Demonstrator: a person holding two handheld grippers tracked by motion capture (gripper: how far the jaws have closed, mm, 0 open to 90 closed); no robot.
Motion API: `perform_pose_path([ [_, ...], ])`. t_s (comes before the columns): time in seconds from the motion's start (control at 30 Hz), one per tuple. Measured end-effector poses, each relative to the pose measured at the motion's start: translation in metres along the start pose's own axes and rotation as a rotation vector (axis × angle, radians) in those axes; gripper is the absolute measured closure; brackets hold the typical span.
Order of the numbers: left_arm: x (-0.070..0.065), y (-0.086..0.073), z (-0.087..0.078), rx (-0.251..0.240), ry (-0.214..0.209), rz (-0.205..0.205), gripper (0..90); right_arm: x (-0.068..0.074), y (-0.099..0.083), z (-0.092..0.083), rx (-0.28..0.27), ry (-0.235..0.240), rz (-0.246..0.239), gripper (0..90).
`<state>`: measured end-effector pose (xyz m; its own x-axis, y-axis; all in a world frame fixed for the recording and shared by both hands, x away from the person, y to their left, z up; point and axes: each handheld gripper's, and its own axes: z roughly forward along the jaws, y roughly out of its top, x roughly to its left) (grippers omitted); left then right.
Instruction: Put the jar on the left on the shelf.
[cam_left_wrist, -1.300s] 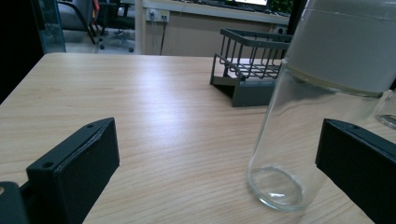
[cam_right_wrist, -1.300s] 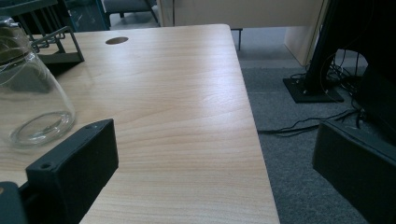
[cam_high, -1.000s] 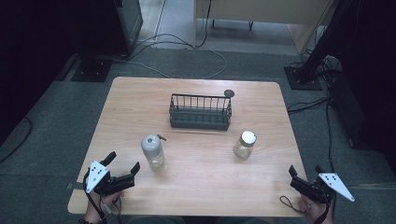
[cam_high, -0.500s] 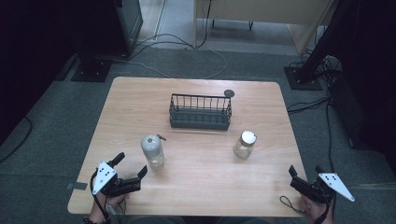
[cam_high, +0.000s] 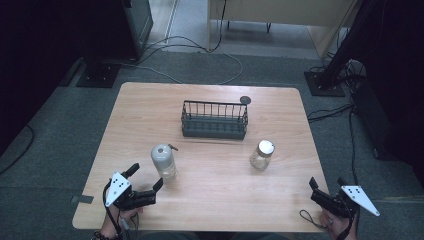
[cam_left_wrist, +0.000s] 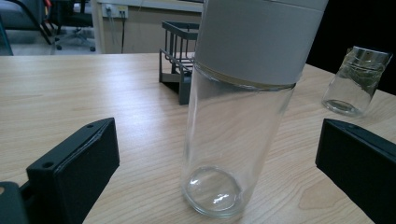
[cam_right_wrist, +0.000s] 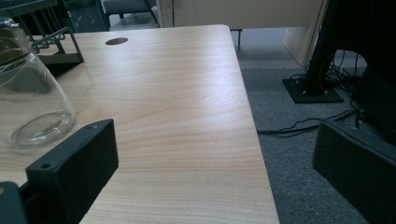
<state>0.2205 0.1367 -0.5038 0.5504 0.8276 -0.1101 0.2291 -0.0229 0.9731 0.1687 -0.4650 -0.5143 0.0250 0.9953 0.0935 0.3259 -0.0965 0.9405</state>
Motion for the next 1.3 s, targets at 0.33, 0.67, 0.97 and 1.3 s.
perform_pose_path([
  [0.33, -0.002, 0.0, 0.005, 0.003, 0.012, -0.001, 0.0, 0.0, 0.0, 0.0, 0.0, 0.0, -0.002, 0.0],
  [0.67, -0.008, 0.002, 0.012, 0.009, 0.01, 0.009, 0.0, 0.0, 0.0, 0.0, -0.001, -0.001, -0.003, 0.1],
  [0.97, -0.01, 0.006, 0.021, 0.016, 0.018, 0.007, 0.1, 0.001, 0.0, 0.0, -0.001, 0.0, -0.003, 0.0],
  [1.3, -0.018, 0.011, 0.033, 0.014, 0.031, 0.006, 1.4, 0.001, 0.0, 0.0, -0.001, 0.0, -0.004, 0.1],
])
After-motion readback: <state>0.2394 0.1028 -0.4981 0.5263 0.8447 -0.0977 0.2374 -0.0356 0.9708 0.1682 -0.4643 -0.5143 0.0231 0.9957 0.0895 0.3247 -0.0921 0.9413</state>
